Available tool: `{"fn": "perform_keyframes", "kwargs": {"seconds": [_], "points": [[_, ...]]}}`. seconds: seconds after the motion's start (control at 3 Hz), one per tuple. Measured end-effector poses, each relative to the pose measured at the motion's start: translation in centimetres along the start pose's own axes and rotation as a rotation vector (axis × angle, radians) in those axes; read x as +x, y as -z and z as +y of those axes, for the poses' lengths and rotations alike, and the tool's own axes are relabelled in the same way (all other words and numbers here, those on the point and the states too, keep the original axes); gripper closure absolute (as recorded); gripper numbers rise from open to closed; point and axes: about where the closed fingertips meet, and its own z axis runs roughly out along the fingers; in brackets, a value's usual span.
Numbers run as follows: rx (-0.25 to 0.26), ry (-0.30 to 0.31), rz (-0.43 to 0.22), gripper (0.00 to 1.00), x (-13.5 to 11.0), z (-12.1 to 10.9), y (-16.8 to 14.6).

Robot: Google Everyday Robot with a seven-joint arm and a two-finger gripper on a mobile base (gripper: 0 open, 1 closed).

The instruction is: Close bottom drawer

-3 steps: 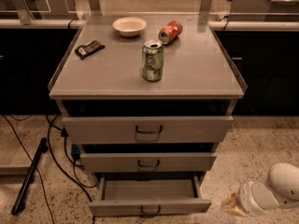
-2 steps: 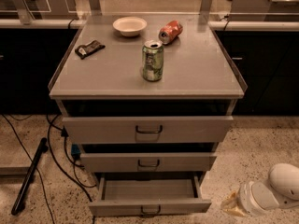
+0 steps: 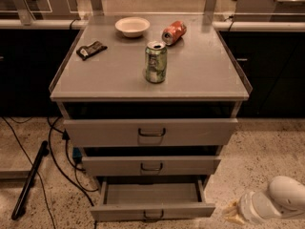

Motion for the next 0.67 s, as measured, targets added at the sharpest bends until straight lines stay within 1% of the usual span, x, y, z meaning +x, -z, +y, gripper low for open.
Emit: {"fn": "perform_keyframes", "kwargs": {"seconds": [0.33, 0.67], "points": [[0.019, 0.013, -0.058, 1.0, 1.7, -0.5, -5.8], [0.018, 0.021, -0.148, 1.0, 3.0, -0.4, -11.1]]}}
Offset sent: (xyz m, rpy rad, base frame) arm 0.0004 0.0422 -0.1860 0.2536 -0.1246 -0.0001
